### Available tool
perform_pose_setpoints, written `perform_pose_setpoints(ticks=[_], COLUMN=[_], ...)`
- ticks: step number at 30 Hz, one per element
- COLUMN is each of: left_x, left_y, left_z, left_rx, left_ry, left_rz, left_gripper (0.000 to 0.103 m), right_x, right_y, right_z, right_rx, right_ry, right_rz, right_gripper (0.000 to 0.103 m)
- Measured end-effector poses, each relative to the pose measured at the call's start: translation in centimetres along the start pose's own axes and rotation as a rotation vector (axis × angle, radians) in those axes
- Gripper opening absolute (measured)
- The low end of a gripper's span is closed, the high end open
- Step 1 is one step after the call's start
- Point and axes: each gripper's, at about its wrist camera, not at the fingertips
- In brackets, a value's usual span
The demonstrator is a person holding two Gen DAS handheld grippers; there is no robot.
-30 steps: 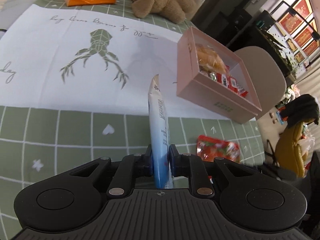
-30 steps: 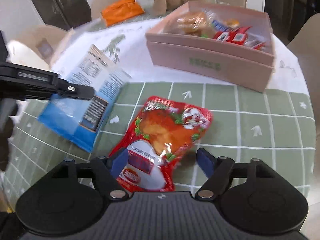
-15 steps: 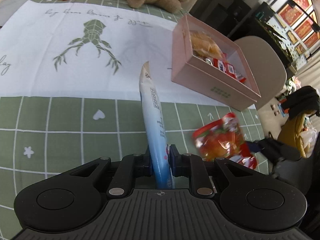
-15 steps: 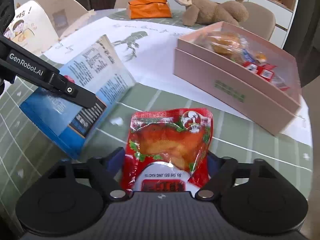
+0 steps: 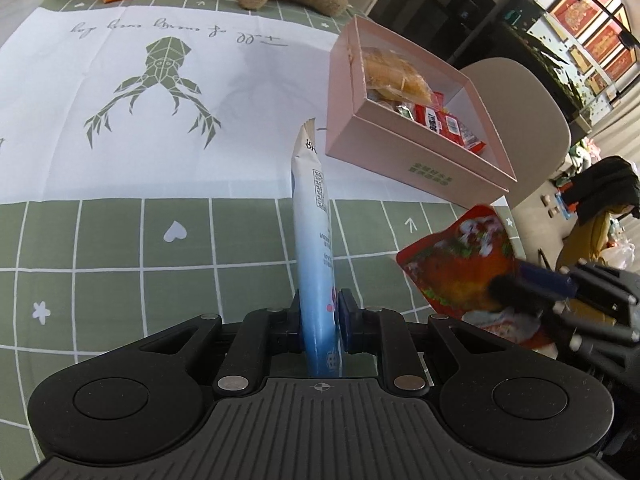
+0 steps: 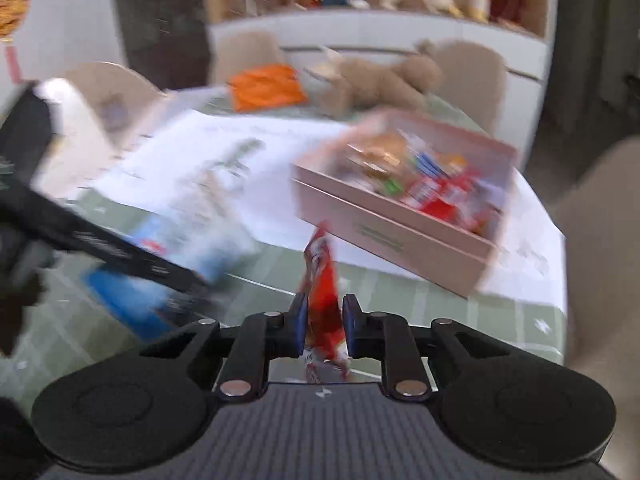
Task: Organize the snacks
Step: 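Lift the blue packet with the left tool while the right tool lifts the chicken packet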
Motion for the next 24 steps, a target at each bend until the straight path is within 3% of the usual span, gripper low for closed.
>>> perform_pose_setpoints(ticks=[5, 9, 11, 24], left_x=[-0.1, 0.4, 0.7, 0.3], left_y=[0.1, -0.3, -0.7, -0.3], left_z=[0.1, -0.3, -0.4, -1.3], left_rx=[0.001, 0.018, 0.026, 0.007], left_ry=[0.001, 0.001, 0.003, 0.202], left_rz=[-0.002, -0.008, -0.021, -0.038], left_gripper=[0.019, 0.019, 0.019, 0.016], right_x=[2.4, 4.8, 4.9, 2.3], right_y=[0.4, 1.4, 1.6, 1.0], right_z=[1.1, 0.6, 0.1, -2.4], right_rx=[-0.018, 0.009, 0.038, 0.173], right_ry=[-0.048, -0.004, 0.018, -0.002], right_rz=[0.053, 0.129, 0.136, 0.113], right_gripper=[0.031, 0.03, 0.023, 0.021])
Point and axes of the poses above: each gripper's, at about its wrist camera, not at the fingertips, and x roughly the way its jaws point, z to its left, y to its underside
